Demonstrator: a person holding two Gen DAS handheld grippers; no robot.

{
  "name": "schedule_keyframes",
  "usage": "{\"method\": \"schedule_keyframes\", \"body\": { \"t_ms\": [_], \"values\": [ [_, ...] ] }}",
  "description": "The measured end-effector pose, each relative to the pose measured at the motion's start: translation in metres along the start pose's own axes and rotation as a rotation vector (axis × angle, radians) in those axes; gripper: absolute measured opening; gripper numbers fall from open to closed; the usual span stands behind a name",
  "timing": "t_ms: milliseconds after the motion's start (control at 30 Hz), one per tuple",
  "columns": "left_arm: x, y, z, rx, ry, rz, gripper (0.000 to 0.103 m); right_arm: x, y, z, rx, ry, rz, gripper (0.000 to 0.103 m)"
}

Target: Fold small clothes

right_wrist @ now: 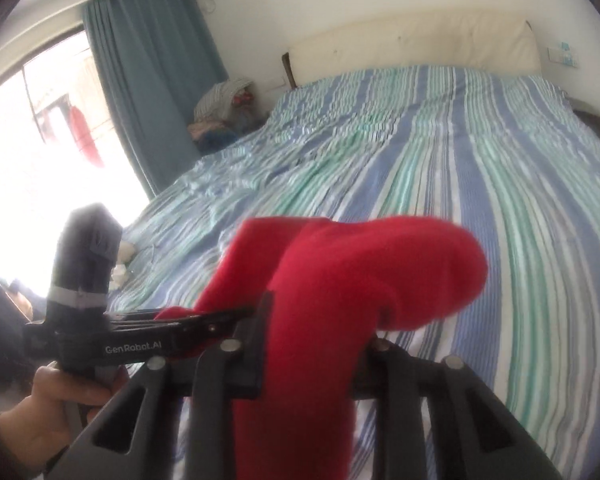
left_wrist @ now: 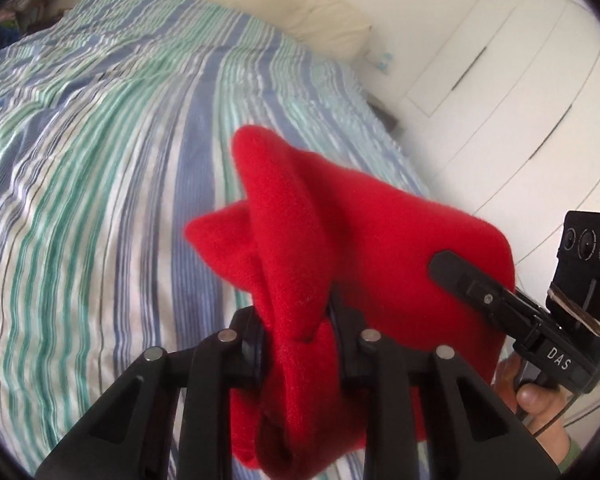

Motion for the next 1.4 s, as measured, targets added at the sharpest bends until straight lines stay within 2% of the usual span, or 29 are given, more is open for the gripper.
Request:
{"method": "schedule_keyframes", "body": {
  "t_ms": [100, 167, 200, 233, 267, 300, 400, 467, 567, 633, 733, 800, 900, 1033, 1400],
  "values": [
    [-0.003, 0.013, 0.025, -0.012, 0.023, -0.039, 0.039, 0.042, -0.014, 0.009, -0.026, 0.000, 0.022, 0.028],
    [-0.015, 0.047, 0.024, -0.003, -0.010, -0.093, 0.070, 0.054, -0.005, 0.026, -0.085, 0.014, -0.008, 0.037],
    [-0.019, 0.071, 0.019, -0.017, -0.065, -0.111, 0.075, 0.058, 0.010, 0.038, -0.111, 0.041, -0.036, 0.042],
    [-0.018, 0.098, 0.012, -0.044, -0.142, -0.119, 0.077, 0.061, 0.030, 0.050, -0.124, 0.092, -0.084, 0.065],
    [-0.017, 0.125, 0.007, -0.077, -0.218, -0.123, 0.077, 0.066, 0.055, 0.065, -0.126, 0.164, -0.142, 0.095],
    [-0.014, 0.150, 0.003, -0.108, -0.279, -0.130, 0.077, 0.073, 0.082, 0.075, -0.122, 0.239, -0.185, 0.103],
    [0.002, 0.202, 0.004, -0.137, -0.389, -0.131, 0.086, 0.112, 0.162, 0.088, -0.128, 0.395, -0.239, 0.103],
    [0.015, 0.216, 0.014, -0.183, -0.447, -0.079, 0.100, 0.133, 0.195, 0.074, -0.140, 0.438, -0.231, 0.103],
    [0.020, 0.229, 0.026, -0.278, -0.547, 0.006, 0.103, 0.154, 0.224, 0.035, -0.101, 0.473, -0.198, 0.103],
    [0.007, 0.239, 0.024, -0.307, -0.616, -0.030, 0.103, 0.153, 0.236, 0.023, -0.080, 0.522, -0.184, 0.103],
    [-0.005, 0.246, 0.023, -0.337, -0.683, -0.049, 0.103, 0.132, 0.262, 0.031, -0.135, 0.537, -0.230, 0.103],
    [-0.003, 0.246, 0.021, -0.325, -0.674, -0.051, 0.103, 0.116, 0.275, 0.041, -0.162, 0.553, -0.259, 0.103],
    [-0.004, 0.245, 0.011, -0.251, -0.625, -0.091, 0.103, 0.115, 0.276, 0.040, -0.129, 0.583, -0.250, 0.103],
    [-0.005, 0.246, 0.005, -0.198, -0.576, -0.113, 0.103, 0.118, 0.277, 0.042, -0.138, 0.573, -0.239, 0.103],
    [-0.007, 0.252, 0.008, -0.200, -0.577, -0.106, 0.103, 0.118, 0.279, 0.037, -0.125, 0.587, -0.227, 0.103]
  ]
}}
Point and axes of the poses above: each gripper's, at about its wrist camera, not at the fingertips, and x roughly against the way its jaws point, z to its right, y to its underside, the point moved 5 cm from there along -x, roughly the way its jaws point, and after that the axes turned 7 degrees about -y, right-handed, at the moved point
